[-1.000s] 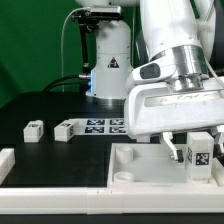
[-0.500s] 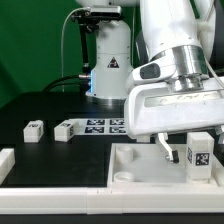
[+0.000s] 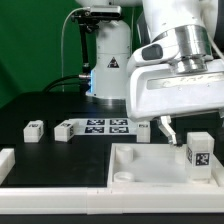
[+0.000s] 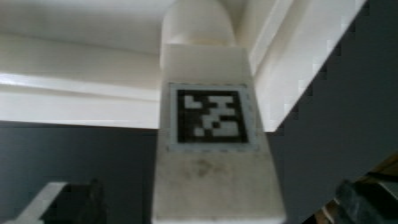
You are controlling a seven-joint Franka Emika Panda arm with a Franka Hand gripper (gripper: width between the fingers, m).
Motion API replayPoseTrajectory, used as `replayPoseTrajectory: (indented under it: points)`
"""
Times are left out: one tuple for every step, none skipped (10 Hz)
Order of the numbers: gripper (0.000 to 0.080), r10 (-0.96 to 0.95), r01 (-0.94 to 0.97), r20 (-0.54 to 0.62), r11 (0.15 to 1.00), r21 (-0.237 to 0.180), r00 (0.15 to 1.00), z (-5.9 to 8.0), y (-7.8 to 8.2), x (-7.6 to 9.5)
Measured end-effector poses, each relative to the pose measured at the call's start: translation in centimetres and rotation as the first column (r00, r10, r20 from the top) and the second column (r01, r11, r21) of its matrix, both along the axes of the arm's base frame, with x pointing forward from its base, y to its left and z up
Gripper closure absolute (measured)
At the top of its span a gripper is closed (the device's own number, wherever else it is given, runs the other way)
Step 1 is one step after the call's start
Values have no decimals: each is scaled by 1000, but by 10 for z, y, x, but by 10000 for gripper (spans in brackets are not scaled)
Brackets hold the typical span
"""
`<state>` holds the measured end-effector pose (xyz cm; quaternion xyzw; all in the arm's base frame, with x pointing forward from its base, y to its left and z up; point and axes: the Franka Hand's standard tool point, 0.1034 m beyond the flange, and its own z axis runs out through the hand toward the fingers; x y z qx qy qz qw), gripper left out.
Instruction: Assemble one leg
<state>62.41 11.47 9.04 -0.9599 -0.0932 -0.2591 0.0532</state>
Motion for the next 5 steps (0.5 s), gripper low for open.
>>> replayPoseTrajectory:
  points:
    - [150,-3,3,7,1000,0,1000,4,-2,5]
    - [150,6,-6,-61,1000,7,998,-1,1,4]
    - [150,21,-16,-188,1000,23,982,-1,6,5]
    - [150,24,-14,-281,999,35,959,3,7,11]
    - [150,8,5,-312,999,40,950,3,4,15]
